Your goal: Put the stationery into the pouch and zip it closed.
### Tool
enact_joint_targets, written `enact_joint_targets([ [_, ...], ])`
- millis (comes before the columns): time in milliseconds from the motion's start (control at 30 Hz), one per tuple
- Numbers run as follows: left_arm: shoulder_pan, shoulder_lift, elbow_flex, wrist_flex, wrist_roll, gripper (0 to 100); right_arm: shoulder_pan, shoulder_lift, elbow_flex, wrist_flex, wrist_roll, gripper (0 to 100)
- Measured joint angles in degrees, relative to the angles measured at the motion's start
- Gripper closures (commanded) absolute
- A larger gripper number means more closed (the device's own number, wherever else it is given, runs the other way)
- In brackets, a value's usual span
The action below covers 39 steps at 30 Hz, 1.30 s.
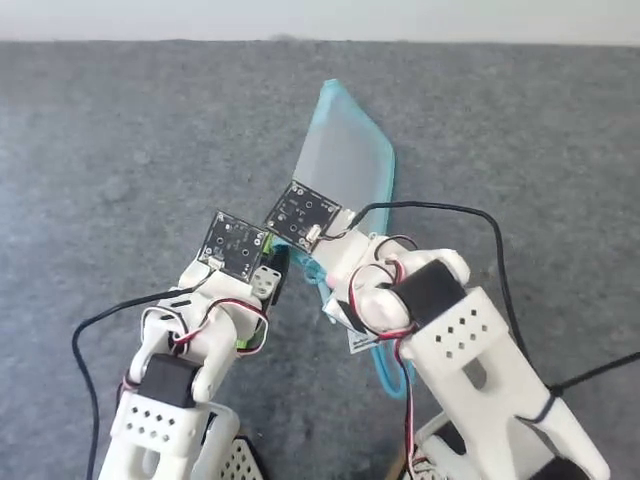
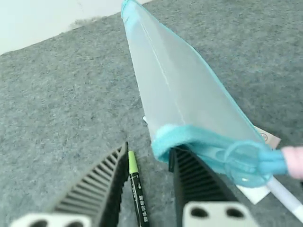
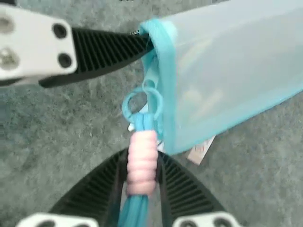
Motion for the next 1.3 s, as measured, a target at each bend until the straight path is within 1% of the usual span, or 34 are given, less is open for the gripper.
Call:
enact_joint_targets([
  [233, -0.18, 0.00, 0.00, 0.00, 0.00, 89, -0.18, 0.00, 5.45, -0.09, 0.35, 99.1],
  [333, -1.93, 0.00, 0.00, 0.00, 0.00, 89, 1.05, -1.85, 9.14, -0.44, 1.41, 99.1],
  [433, -3.60, 0.09, 0.00, 0.00, 0.00, 89, 5.63, -5.36, 12.66, -1.93, 1.76, 99.1],
  [600, -4.40, 0.09, 0.00, 0.00, 0.00, 89, 13.71, -9.49, 18.46, -3.34, 3.87, 99.1],
  [733, -4.57, 0.09, 0.00, 0.00, 0.09, 89, 17.14, -11.52, 25.14, -5.63, 5.36, 99.1],
  [867, -4.57, 0.09, 0.00, 0.00, 0.09, 89, 22.95, -12.13, 29.19, -8.00, 8.62, 99.1],
  [967, -4.57, 0.09, 0.00, 0.00, 0.09, 89, 29.54, -12.13, 29.36, -8.44, 11.78, 99.1],
  [1100, -6.24, 0.09, 0.00, 0.00, 0.09, 89, 37.45, -12.13, 29.36, -8.53, 16.88, 99.1],
  [1300, -7.30, 0.09, 0.00, 0.00, 0.26, 89, 47.38, -12.13, 29.36, -9.76, 22.95, 99.1],
])
